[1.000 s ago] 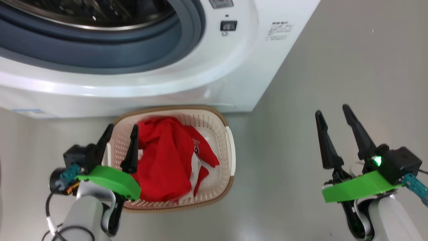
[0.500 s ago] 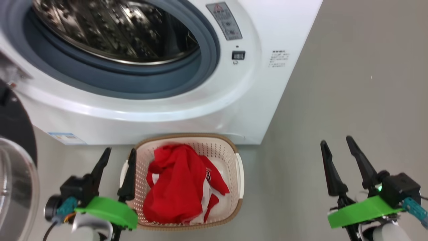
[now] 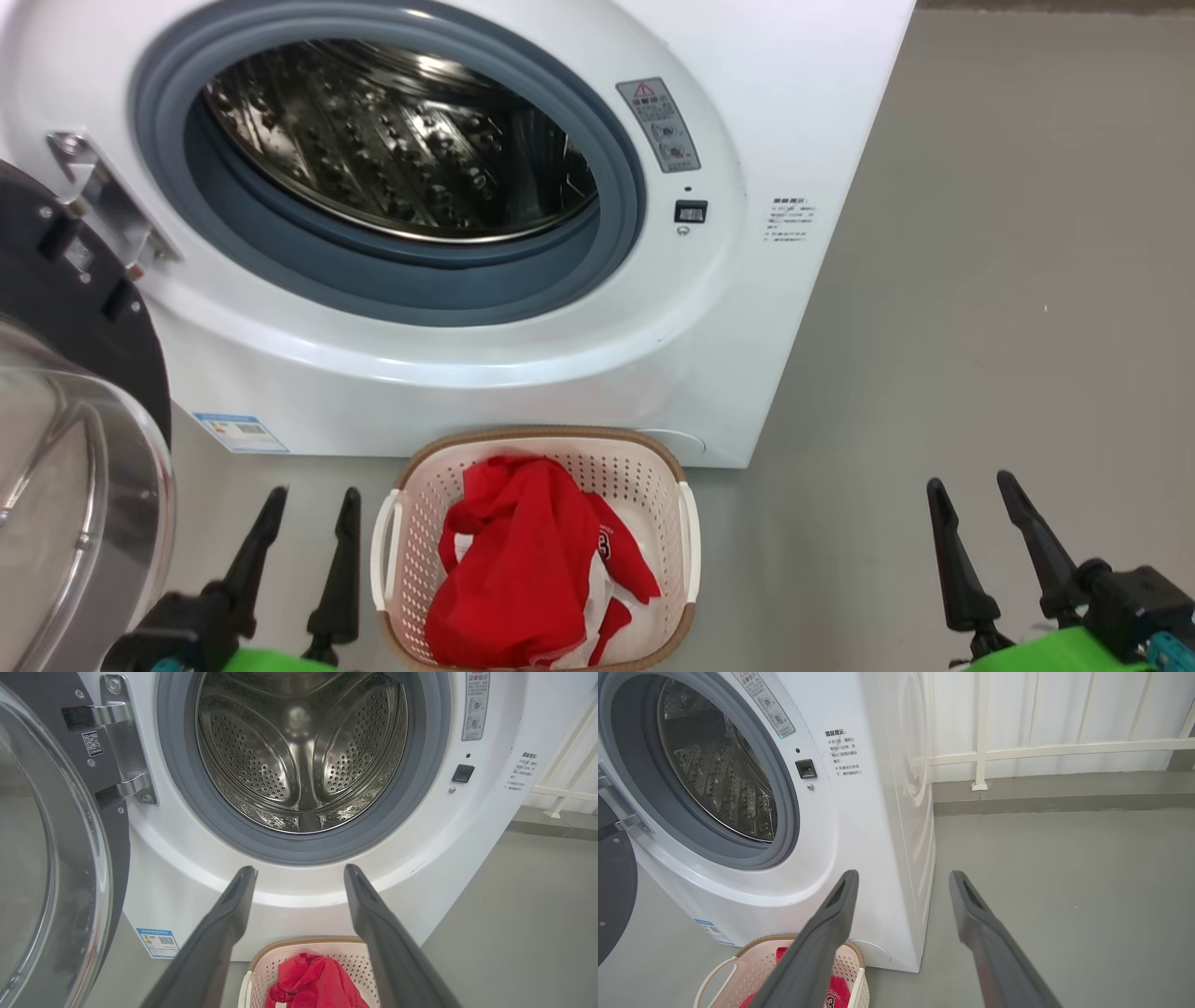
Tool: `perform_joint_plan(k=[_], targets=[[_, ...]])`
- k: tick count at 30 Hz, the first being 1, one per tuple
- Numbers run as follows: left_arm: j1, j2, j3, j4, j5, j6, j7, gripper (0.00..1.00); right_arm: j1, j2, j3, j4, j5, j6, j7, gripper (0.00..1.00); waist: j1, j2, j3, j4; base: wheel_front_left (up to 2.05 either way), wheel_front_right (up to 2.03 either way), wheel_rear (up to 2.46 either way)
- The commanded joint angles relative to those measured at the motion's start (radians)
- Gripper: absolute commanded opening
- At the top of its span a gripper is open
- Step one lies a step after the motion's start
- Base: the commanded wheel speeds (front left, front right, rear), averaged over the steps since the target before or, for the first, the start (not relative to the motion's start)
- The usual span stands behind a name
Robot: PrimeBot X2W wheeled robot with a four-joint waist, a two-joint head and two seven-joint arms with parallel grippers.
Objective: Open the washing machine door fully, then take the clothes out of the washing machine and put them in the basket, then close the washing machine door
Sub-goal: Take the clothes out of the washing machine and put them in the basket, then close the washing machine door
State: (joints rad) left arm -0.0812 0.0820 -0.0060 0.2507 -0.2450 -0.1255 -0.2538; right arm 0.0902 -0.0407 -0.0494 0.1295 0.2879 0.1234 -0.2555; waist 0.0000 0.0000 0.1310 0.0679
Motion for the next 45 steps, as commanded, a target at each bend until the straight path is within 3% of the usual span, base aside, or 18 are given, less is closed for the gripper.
perform_joint_plan(k=[1,10,33,45], targets=[[0.011,0.015,0.042,-0.043,0.003,-0.005,-0.008,1.0,0.003,-0.009,0.019,-0.028,-0.006,0.007,-0.006,1.0,0.0,0.0,-0.011,0.004,0.0,0.0,0.0],[0.1,0.011,0.066,-0.129,0.01,-0.005,-0.008,1.0,0.034,-0.009,0.005,-0.038,-0.004,0.007,-0.006,1.0,0.0,0.0,-0.009,-0.004,0.0,0.0,0.0],[0.092,0.0,0.067,-0.147,0.024,-0.005,-0.008,1.0,0.028,-0.009,0.006,-0.039,-0.008,0.007,-0.006,1.0,0.0,0.0,-0.001,-0.003,-0.02,0.02,0.0],[0.097,0.001,0.06,-0.146,0.025,-0.005,-0.008,1.0,0.033,-0.009,0.01,-0.039,-0.005,0.007,-0.006,1.0,0.0,0.0,-0.009,-0.001,-1.07,1.07,0.0]])
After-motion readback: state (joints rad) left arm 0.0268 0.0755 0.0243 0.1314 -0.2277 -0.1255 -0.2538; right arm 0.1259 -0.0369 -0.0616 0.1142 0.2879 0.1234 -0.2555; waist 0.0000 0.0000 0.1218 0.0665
